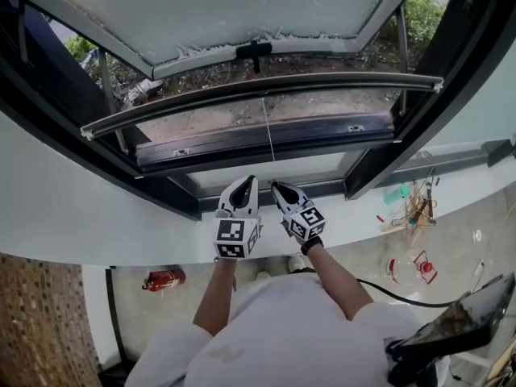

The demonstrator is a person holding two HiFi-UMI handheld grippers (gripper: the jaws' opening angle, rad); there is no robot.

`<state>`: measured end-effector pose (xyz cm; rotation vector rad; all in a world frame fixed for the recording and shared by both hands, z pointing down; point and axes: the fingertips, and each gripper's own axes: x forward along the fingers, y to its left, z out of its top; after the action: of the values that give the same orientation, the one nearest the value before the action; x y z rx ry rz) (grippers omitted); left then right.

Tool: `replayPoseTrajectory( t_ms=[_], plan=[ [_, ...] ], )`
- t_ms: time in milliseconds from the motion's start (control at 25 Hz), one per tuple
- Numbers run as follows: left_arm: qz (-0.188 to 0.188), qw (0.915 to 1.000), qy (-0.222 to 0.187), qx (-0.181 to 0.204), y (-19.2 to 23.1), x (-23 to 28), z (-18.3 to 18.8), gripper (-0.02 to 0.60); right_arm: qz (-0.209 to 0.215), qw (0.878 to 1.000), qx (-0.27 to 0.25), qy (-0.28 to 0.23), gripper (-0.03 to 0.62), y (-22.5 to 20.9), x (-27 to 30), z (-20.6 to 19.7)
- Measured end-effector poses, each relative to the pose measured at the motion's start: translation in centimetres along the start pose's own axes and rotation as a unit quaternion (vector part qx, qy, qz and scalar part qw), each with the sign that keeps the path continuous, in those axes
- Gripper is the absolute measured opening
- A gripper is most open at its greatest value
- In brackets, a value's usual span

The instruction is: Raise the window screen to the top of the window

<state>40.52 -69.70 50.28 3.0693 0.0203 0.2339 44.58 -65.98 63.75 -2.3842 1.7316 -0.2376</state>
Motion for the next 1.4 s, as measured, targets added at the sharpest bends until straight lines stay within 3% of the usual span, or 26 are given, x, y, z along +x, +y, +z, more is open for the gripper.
replayPoseTrajectory(
  t_ms=[400,560,840,1000,1400],
  plan=[
    [0.004,1.0,-0.002,-0.003,-0.1,-0.4,-0.1,0.002,0.02,0.999,-0.006,-0.05,0.0,1.9,0.8,4.4],
    [0.01,1.0,0.0,0.0,0.2,-0.7,-0.2,0.002,0.013,0.998,-0.027,-0.052,0.0,2.0,0.6,5.2],
    [0.017,0.9998,0.001,-0.009,0.7,-1.4,-0.5,0.002,0.01,0.997,-0.015,-0.076,0.0,2.5,0.2,7.0],
    [0.02,0.9997,0.001,-0.013,0.8,-1.5,-0.7,0.002,0.031,0.992,-0.021,-0.118,0.0,3.9,0.2,10.1],
    [0.02,0.9997,-0.007,-0.014,0.0,-2.0,-0.3,0.002,0.034,0.981,-0.052,-0.182,0.0,5.4,-0.8,17.4]
  ],
)
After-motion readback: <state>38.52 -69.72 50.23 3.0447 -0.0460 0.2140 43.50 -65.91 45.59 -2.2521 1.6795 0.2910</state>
